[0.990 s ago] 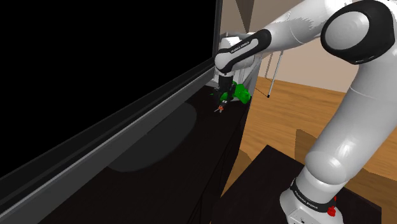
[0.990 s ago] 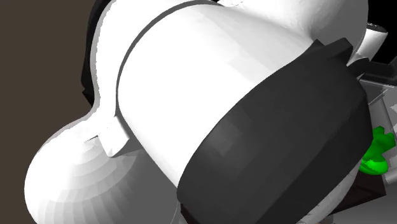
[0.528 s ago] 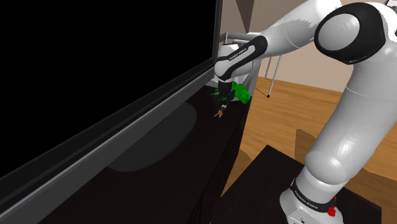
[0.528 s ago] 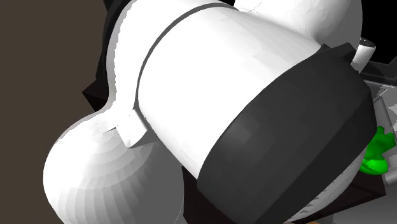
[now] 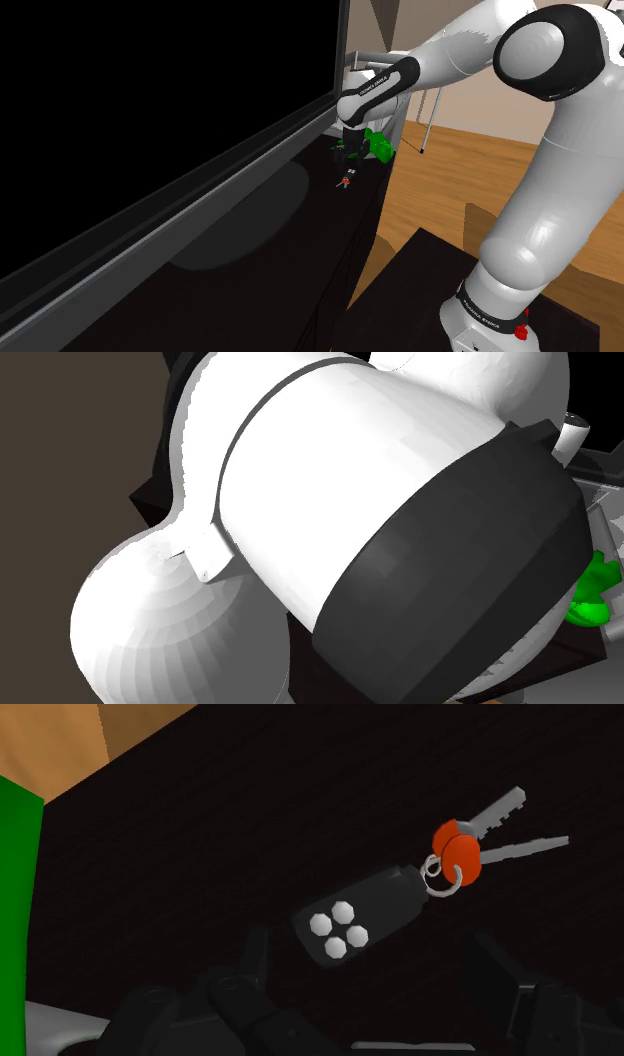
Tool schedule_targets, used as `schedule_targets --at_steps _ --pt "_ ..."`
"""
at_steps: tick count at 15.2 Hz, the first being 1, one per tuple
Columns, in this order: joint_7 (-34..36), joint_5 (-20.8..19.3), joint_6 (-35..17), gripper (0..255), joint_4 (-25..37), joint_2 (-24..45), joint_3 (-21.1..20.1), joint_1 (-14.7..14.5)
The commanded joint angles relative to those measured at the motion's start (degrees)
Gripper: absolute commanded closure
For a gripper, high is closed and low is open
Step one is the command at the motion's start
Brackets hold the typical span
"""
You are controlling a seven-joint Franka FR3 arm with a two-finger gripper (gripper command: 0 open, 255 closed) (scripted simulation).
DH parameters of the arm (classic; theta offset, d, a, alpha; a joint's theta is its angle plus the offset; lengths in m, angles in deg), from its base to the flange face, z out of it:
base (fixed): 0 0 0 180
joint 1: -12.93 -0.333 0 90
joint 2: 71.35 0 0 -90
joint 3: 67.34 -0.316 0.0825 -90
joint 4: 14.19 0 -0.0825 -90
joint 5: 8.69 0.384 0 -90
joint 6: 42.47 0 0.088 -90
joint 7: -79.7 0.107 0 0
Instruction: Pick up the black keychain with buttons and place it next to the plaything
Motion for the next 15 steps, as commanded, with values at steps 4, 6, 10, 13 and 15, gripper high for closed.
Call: schedule_targets --at_steps 4,6,10,13,15 --pt "0.0 0.0 0.0 0 0.0 0.0 0.0 0.0" --pt "0.0 0.0 3.7 0 1.8 -1.9 0.0 0.0" --pt "0.0 0.0 7.0 0 3.6 -3.4 0.0 0.0" --pt "0.0 0.0 7.0 0 3.6 -3.4 0.0 0.0" --pt "0.0 0.0 7.0 0 3.6 -3.4 0.0 0.0"
